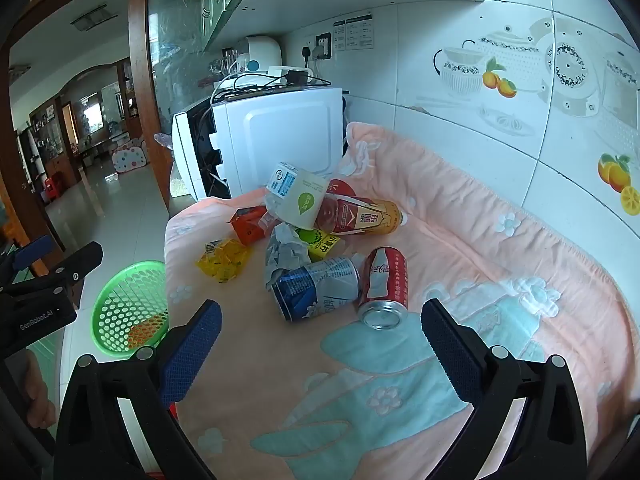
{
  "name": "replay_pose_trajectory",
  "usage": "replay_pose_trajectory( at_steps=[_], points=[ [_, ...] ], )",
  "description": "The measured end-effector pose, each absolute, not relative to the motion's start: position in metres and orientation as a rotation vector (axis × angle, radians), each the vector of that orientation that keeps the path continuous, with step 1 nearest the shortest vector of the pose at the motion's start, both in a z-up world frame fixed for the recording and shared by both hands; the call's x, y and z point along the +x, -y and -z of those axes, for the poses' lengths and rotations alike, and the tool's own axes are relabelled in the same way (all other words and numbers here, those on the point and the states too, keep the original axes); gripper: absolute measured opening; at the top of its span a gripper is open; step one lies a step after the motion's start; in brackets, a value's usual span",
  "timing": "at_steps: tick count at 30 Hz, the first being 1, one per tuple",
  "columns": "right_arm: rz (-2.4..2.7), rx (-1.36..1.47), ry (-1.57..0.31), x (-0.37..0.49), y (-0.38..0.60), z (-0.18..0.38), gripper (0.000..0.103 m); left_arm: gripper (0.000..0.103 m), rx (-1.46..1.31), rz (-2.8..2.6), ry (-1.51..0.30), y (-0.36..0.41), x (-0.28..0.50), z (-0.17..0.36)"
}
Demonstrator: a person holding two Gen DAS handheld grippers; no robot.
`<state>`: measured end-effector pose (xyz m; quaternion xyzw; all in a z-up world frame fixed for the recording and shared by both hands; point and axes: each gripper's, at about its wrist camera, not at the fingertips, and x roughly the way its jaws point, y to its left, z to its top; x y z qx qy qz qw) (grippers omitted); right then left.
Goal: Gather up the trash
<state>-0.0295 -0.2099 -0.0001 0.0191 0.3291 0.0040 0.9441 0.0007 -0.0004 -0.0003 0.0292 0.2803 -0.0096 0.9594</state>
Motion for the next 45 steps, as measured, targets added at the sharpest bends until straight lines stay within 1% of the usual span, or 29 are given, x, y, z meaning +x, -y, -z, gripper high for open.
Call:
replay_pose_trajectory(
  at_steps=[45],
  points=[
    [-0.005,0.044,-0.673,-0.03,0.215,0.002,0.097,0.098,0.018,0.005,-0.554,-0.009,0.002,0.004]
  ],
)
